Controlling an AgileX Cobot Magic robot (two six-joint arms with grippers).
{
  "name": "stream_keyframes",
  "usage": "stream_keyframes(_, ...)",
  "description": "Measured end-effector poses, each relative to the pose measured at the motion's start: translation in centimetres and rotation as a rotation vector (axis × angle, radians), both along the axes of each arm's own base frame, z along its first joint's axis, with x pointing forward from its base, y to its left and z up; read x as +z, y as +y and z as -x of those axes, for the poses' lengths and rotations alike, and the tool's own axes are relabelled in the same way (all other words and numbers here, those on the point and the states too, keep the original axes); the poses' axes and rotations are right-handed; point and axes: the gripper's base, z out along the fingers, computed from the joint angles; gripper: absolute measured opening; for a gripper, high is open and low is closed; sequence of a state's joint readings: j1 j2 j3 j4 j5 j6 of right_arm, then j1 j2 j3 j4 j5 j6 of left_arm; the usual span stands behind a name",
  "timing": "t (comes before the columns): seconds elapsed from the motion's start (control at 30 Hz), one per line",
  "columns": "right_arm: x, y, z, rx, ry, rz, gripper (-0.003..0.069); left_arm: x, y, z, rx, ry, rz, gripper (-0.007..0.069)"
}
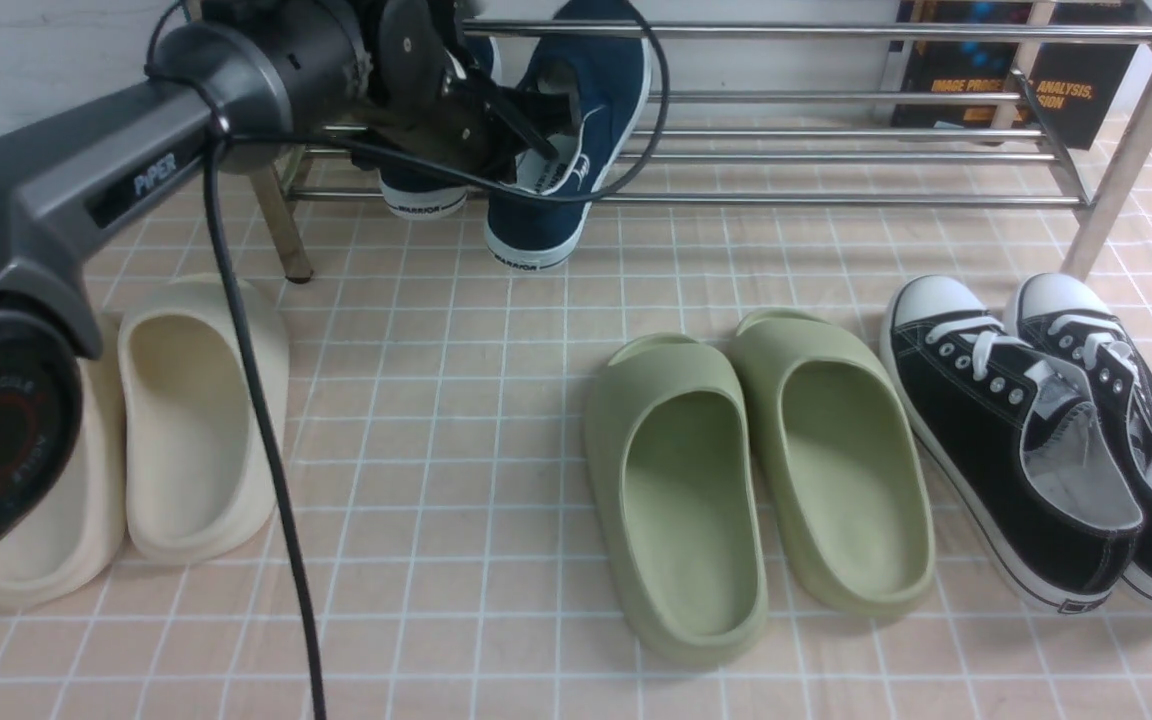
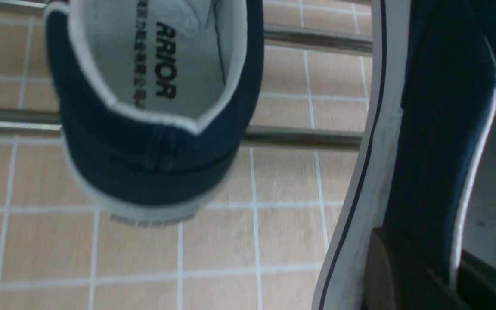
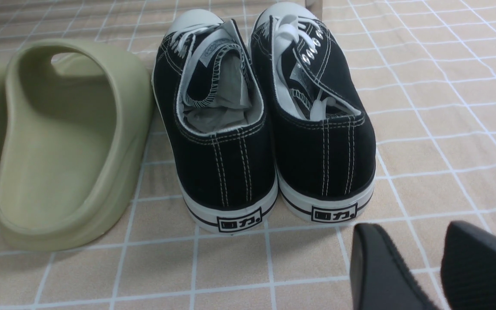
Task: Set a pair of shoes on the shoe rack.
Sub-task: Use the left arm to put a shoe into the shoe rack
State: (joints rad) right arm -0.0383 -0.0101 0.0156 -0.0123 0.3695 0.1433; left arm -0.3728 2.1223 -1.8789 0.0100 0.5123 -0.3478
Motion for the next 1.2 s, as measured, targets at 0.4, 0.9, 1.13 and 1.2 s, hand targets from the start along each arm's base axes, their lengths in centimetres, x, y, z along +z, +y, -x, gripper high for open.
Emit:
stream_keyframes(0.4,0.0,0.0,0.0,0.000,0.000,0.000,0.0237,-0.7,1.4,-2.2,0.117,-0.105,0.156,0.0151)
stream_keyframes(0.9,0.0,0.0,0.0,0.000,0.000,0.000,0.0237,4.7,3.1,1.2,0.023,-0.033,-0.059,0.0338)
stream_keyframes(1.13,0.0,0.0,0.0,0.000,0.000,0.000,0.0237,2.5,2.9,2.0,-0.078,0.123,-0.214,0.0118)
stream_keyframes(1.2,0.0,0.0,0.0,0.000,0.000,0.000,0.0237,1.1,2.6,1.5,-0.081,0.145,-0.211,0.0056)
